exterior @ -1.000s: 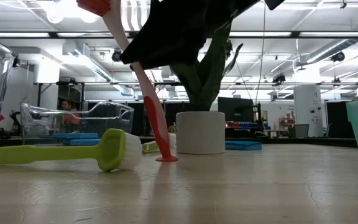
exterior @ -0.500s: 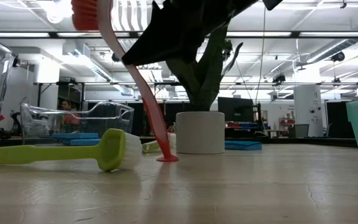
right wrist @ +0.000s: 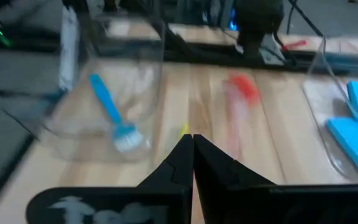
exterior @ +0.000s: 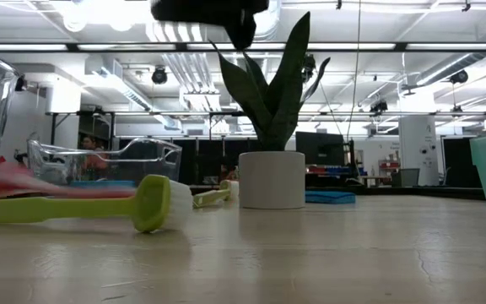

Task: Pick & Place Kitchen Sink Supplies
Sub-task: Put the red dish brush into the bottom transparent bin

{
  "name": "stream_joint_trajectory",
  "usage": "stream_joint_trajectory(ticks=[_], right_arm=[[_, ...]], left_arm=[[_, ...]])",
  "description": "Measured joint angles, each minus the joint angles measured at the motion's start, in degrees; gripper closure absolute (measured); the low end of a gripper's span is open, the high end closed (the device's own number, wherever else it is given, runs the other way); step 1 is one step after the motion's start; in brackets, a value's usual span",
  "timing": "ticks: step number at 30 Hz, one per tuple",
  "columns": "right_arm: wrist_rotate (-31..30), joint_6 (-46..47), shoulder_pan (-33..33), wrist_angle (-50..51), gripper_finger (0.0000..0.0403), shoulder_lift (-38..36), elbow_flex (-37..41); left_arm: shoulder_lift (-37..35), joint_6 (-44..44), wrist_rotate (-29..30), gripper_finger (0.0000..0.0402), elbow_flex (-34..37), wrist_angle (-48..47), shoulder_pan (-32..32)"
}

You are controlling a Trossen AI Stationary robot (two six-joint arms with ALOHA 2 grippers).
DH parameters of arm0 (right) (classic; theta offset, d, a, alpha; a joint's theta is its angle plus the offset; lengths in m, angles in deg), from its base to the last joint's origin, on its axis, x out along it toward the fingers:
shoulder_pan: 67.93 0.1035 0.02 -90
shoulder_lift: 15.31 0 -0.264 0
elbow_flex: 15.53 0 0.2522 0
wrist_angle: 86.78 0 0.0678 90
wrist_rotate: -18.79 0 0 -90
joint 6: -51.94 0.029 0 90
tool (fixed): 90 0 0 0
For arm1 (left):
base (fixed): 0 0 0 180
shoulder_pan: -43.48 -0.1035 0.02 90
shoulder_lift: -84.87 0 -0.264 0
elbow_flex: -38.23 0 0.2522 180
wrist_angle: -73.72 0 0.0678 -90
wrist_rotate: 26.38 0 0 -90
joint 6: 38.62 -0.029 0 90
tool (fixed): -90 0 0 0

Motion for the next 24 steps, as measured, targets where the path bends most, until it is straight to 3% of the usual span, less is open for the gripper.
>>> stream_joint_trajectory(ticks=[6, 9, 12, 17, 20, 24], right_arm=[[0.77, 2.28, 0.39, 2.12, 0.0395, 0.11, 0.59], [2.85, 2.64, 0.6, 2.55, 0.0395, -0.02, 0.75], [5.74, 2.51, 1.22, 4.52, 0.0394, -0.02, 0.79], [6.36, 2.07, 2.59, 4.78, 0.0394, 0.02, 1.25], [6.94, 0.25, 3.54, 4.85, 0.0394, -0.01, 1.23], [7.2, -1.31, 4.68, 4.77, 0.0394, -0.05, 1.04]], left_arm=[[-0.13, 0.88, 0.0, 0.0167, 0.0, -0.19, 0.0], [-1.06, 3.66, 0.27, 0.0168, -0.02, -4.83, -0.03], [-3.41, 5.69, 5.89, 0.0168, -1.02, -20.07, 0.02], [-4.0, 13.44, 26.26, 0.0168, -4.79, -46.59, -0.43], [-2.77, 13.56, 28.62, 0.0168, -7.05, -57.74, -0.78], [-0.28, 15.23, 28.72, 0.0168, -9.11, -65.69, -2.73]])
